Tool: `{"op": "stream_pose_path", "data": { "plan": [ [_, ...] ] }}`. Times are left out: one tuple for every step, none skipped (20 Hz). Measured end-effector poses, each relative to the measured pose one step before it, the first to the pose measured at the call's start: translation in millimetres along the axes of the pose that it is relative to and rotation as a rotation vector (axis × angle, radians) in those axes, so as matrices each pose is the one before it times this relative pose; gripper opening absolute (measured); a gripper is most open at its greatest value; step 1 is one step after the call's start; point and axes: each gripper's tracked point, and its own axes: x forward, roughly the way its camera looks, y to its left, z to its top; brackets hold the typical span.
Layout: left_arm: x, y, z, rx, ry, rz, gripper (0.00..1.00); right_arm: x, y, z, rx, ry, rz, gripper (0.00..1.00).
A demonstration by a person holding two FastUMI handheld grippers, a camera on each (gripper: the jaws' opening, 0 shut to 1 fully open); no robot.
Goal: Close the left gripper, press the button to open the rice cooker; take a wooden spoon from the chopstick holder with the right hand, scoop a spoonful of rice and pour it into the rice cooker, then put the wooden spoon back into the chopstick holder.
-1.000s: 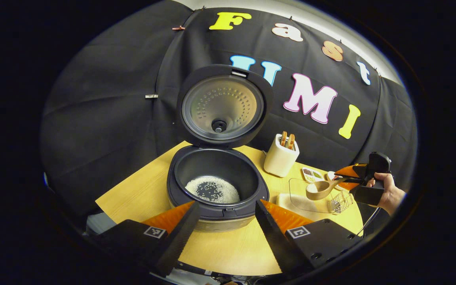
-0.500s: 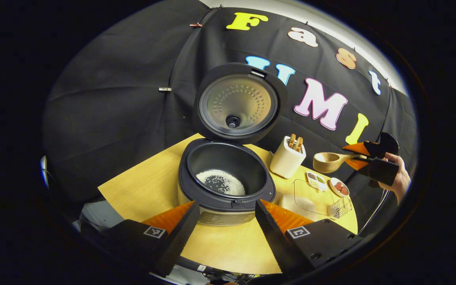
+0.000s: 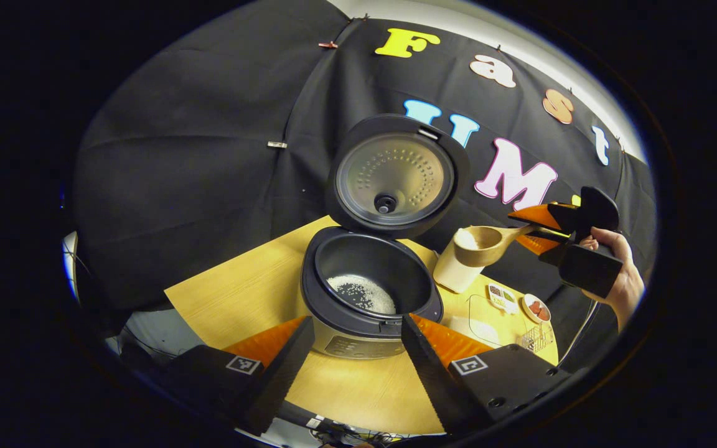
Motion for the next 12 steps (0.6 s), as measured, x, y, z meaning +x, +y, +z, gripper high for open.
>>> {"op": "stream_pose_path", "data": {
  "plan": [
    [-0.89,3.75,1.88,-0.00186,0.00006,0.00525,0.95,6.50,8.92,-11.34,-0.03187,0.01557,0.01729,0.19],
    [-1.31,3.95,2.34,0.00325,-0.00469,0.00533,0.95,3.67,10.36,-11.33,-0.04227,0.01237,0.01508,0.19],
    [-1.36,3.48,3.49,0.00453,-0.00579,0.00619,0.95,4.67,7.53,-10.05,-0.06194,0.00852,0.01457,0.19],
    [0.26,4.03,3.63,0.00212,-0.00496,0.00496,0.95,2.95,5.17,-9.19,-0.05278,0.00501,0.00972,0.19],
    [0.48,3.21,3.19,-0.00063,-0.00353,0.00379,0.95,5.54,7.23,-9.94,-0.04860,0.01180,0.01097,0.19],
    [1.25,2.89,1.75,-0.00179,0.00020,0.00267,0.95,6.09,8.68,-8.19,-0.04892,0.00616,0.01848,0.19],
    [0.49,2.96,1.63,-0.00117,0.00094,0.00516,0.95,2.98,6.36,-5.99,-0.04421,0.00302,0.01791,0.19],
    [0.46,4.21,0.24,-0.00119,-0.00116,0.00423,0.95,3.58,4.12,-5.08,-0.05726,-0.00223,0.01280,0.19],
    [0.46,2.34,0.95,-0.00128,0.00087,0.00200,0.95,2.03,3.51,-4.14,-0.06998,-0.00476,0.00719,0.19],
    [1.56,2.29,0.40,-0.00182,0.00151,0.00242,0.95,1.77,3.97,-3.52,-0.07470,-0.00491,0.00528,0.19],
    [1.47,-0.06,0.94,-0.00305,0.00140,0.00036,0.95,1.59,3.16,-4.30,-0.07186,-0.00382,0.00658,0.19],
    [1.05,0.21,-0.88,-0.00389,0.00077,-0.00082,0.95,0.12,2.67,-8.12,-0.05384,0.00474,0.00360,0.19]
  ]
}}
